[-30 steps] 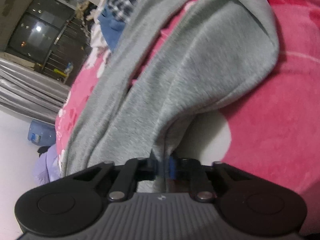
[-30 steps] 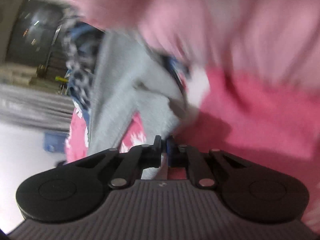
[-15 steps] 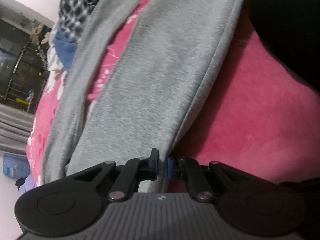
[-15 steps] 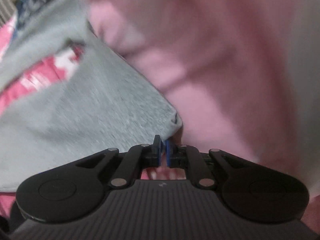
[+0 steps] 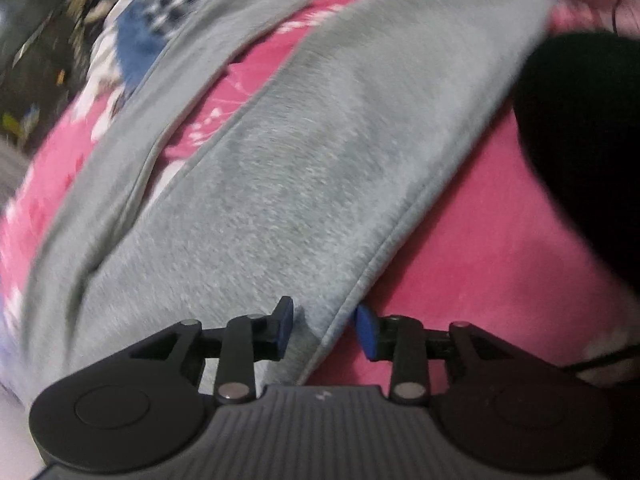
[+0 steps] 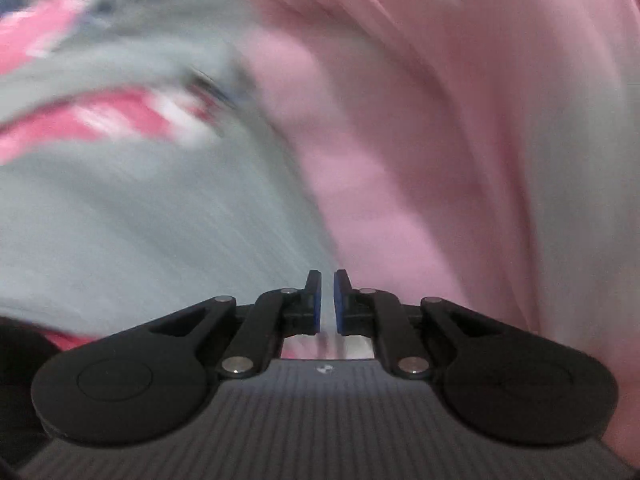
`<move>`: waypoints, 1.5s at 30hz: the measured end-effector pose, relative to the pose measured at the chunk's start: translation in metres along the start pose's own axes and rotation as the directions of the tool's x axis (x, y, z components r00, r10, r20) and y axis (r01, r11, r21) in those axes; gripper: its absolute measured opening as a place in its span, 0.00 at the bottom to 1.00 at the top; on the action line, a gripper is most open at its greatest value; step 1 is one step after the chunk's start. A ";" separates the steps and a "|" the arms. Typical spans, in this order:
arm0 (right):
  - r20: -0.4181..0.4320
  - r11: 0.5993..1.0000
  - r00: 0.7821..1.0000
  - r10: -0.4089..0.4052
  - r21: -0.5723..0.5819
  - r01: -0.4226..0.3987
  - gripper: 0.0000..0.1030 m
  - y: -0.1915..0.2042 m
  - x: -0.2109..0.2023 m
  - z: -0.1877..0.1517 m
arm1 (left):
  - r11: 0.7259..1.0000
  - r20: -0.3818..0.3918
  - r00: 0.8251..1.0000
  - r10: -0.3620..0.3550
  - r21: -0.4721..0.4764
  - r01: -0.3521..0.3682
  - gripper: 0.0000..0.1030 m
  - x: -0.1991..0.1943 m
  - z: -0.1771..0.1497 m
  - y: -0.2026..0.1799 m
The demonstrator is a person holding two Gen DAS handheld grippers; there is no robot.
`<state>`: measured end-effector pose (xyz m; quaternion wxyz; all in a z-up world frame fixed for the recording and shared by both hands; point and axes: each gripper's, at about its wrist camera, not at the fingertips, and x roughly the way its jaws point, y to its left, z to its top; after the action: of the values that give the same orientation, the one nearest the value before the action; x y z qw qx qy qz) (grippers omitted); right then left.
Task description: Fold clothes
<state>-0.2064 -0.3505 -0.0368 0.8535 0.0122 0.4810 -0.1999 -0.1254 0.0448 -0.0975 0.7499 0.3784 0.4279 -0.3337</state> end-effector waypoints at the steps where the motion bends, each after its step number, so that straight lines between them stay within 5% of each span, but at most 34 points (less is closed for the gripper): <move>1: 0.043 0.998 0.998 0.039 -0.046 -0.037 0.06 0.014 -0.001 0.018 | 0.999 0.005 1.000 -0.019 -0.048 0.019 0.36 -0.003 0.000 0.006; 4: 0.086 0.976 0.984 0.153 -0.171 -0.137 0.07 0.053 0.027 0.066 | 0.991 0.015 0.999 -0.030 -0.130 0.031 0.44 -0.006 0.001 0.018; 7: 0.030 0.951 0.976 0.213 -0.236 -0.201 0.07 0.085 0.078 0.094 | 0.984 0.019 1.000 -0.018 -0.178 0.021 0.50 -0.006 0.001 0.027; 9: -0.017 0.944 0.981 0.194 -0.269 -0.191 0.08 0.095 0.110 0.102 | 0.978 0.021 1.000 -0.010 -0.210 0.014 0.50 -0.006 0.002 0.032; 12: -0.141 0.956 0.990 -0.029 -0.294 -0.014 0.04 0.062 0.163 0.087 | 0.971 0.027 0.999 -0.039 -0.236 0.044 0.54 -0.013 -0.007 0.036; 14: -0.152 0.971 0.988 0.022 -0.230 -0.057 0.00 0.026 0.169 0.080 | 0.968 0.009 0.997 -0.071 -0.242 0.071 0.55 -0.015 -0.016 0.038; 17: -0.173 0.970 0.985 -0.009 -0.240 -0.033 0.00 0.026 0.157 0.090 | 0.953 -0.019 0.994 -0.111 -0.287 0.101 0.55 -0.017 -0.030 0.046; 21: -0.002 0.900 0.999 -0.045 -0.434 0.039 0.04 0.075 0.126 0.101 | 0.874 0.013 0.990 -0.141 -0.468 0.131 0.56 -0.018 -0.042 0.073; 23: 0.068 0.869 0.993 0.097 -0.492 -0.051 0.12 0.102 0.111 0.114 | 0.829 0.022 0.991 -0.131 -0.545 0.122 0.56 -0.014 -0.046 0.086; 25: 0.060 0.807 0.949 0.310 -0.545 -0.229 0.37 0.137 0.101 0.124 | 0.807 -0.006 0.996 -0.089 -0.586 0.069 0.56 -0.004 -0.046 0.093; 27: -0.006 0.706 0.880 0.475 -0.595 -0.384 0.52 0.177 0.099 0.126 | 0.826 -0.100 0.995 -0.014 -0.561 -0.045 0.56 0.014 -0.040 0.092; 29: -0.065 0.597 0.812 0.580 -0.644 -0.479 0.56 0.218 0.094 0.126 | 0.842 -0.176 0.983 0.048 -0.523 -0.135 0.57 0.031 -0.035 0.089; 31: -0.097 0.522 0.776 0.623 -0.688 -0.505 0.57 0.254 0.090 0.126 | 0.851 -0.192 0.978 0.077 -0.498 -0.165 0.59 0.039 -0.031 0.084; 34: -0.217 0.467 0.746 0.630 -0.661 -0.587 0.53 0.296 0.115 0.124 | 0.882 -0.193 0.975 0.114 -0.432 -0.189 0.61 0.036 -0.028 0.078; 36: -0.255 0.456 0.765 0.591 -0.677 -0.578 0.42 0.309 0.118 0.121 | 0.883 -0.192 0.975 0.108 -0.432 -0.183 0.61 0.035 -0.030 0.078; 37: -0.249 0.448 0.778 0.577 -0.700 -0.556 0.15 0.312 0.112 0.118 | 0.884 -0.192 0.976 0.104 -0.432 -0.180 0.61 0.034 -0.031 0.079; 38: -0.234 0.444 0.793 0.563 -0.724 -0.529 0.06 0.314 0.105 0.116 | 0.880 -0.191 0.977 0.097 -0.442 -0.174 0.61 0.034 -0.032 0.079; 42: 0.047 0.489 0.889 0.455 -0.848 -0.205 0.00 0.326 0.090 0.108 | 0.860 -0.185 0.979 0.086 -0.483 -0.167 0.61 0.037 -0.036 0.078; 45: 0.063 0.509 0.927 0.369 -0.848 -0.145 0.00 0.329 0.128 0.108 | 0.847 -0.176 0.982 0.075 -0.508 -0.156 0.61 0.032 -0.039 0.081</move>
<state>0.0561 -0.1124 -0.1409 0.8272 -0.3444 0.4053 0.1812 -0.0606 0.1122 -0.1163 0.8088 0.2109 0.5333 -0.1306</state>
